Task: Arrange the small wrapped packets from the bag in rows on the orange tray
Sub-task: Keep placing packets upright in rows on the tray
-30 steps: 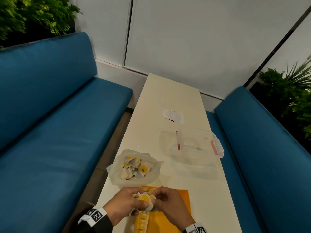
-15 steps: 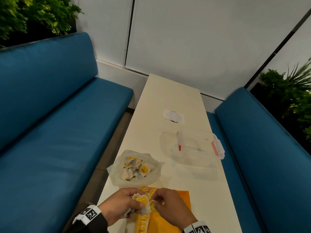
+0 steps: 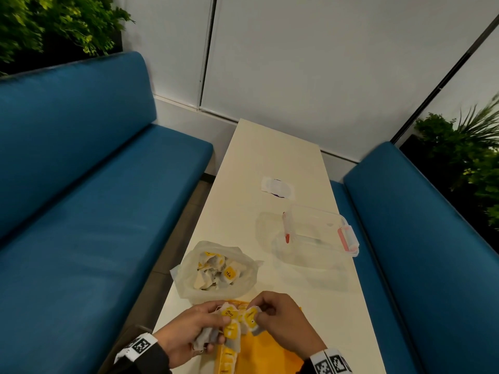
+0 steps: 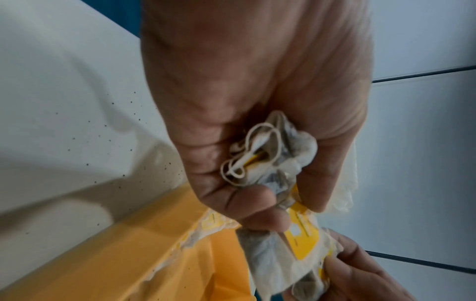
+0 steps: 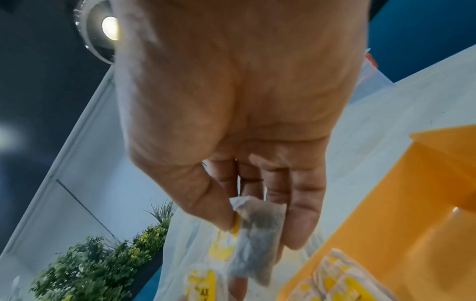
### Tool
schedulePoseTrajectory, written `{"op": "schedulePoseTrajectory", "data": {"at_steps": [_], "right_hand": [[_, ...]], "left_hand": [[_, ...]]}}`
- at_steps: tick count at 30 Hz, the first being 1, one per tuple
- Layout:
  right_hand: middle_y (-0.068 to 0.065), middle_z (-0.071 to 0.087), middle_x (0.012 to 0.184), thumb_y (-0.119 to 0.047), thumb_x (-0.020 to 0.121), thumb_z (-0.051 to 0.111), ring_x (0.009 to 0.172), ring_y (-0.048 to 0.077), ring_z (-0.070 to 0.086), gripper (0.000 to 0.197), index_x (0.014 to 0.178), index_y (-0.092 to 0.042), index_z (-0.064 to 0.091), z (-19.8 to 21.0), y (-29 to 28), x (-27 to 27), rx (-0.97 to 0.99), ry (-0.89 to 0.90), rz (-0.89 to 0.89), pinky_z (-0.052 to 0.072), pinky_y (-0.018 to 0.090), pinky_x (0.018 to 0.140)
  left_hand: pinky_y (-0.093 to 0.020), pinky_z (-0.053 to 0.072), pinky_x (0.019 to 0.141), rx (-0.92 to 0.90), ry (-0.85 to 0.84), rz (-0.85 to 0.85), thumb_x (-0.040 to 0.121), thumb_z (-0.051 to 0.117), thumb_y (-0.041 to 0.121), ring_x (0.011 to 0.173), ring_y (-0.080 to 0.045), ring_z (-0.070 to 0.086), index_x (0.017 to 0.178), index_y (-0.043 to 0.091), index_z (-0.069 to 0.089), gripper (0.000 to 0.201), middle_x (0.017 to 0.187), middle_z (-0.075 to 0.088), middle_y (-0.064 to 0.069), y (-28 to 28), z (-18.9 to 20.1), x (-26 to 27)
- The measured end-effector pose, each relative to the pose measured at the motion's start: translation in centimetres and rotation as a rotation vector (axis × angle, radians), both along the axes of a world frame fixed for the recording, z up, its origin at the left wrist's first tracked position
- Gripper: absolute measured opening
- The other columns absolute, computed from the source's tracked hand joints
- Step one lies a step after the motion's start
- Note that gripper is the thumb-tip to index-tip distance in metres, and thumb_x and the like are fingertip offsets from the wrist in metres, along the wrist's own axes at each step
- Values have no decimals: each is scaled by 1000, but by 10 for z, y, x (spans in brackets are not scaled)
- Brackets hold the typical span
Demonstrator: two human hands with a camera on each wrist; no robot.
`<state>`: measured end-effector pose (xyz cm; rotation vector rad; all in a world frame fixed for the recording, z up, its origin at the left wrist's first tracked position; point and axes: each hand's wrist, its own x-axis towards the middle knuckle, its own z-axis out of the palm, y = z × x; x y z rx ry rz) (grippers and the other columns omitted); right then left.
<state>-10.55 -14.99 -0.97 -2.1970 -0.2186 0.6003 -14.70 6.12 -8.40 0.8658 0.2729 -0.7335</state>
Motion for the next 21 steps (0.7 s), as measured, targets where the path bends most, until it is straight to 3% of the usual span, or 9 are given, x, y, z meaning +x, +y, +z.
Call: {"op": "schedulePoseTrajectory", "data": {"at_steps": [3,7,12,17,21], "right_hand": [[-3,70,72,3,83,58,70,11,68,20,84,-11,73,-1,-1,0,54,29,-69,57,29,70],[-2,69,76,5,83,57,66,5,62,20,85,-8,72,-2,-4,-1,85,52,-114,51,20,63],[7,73,86,6,82,57,74,11,66,23,83,-10,74,-2,-9,0,126,72,-191,55,26,67],[7,71,82,-5,72,58,74,14,65,20,80,-11,75,0,-11,0,193,90,-228,54,32,66],[8,69,75,11,80,52,68,18,64,24,82,-3,72,4,-12,1,236,136,-268,53,31,59]], "left_hand": [[-25,44,46,22,13,25,86,75,8,63,-21,58,125,8,70,39,92,65,-19,-5,1,1],[-23,42,43,59,18,40,86,76,15,60,-19,55,123,10,71,38,89,63,-17,-9,2,2],[-21,38,42,151,-4,3,86,77,19,54,-15,51,123,8,70,39,86,61,-15,-8,0,1],[-19,32,44,226,-42,-15,70,88,30,51,-14,46,116,2,68,58,84,57,-13,-9,0,-1],[-19,31,45,230,-61,-17,64,92,35,59,-15,49,104,11,74,50,89,61,-11,-9,2,-2]]}}
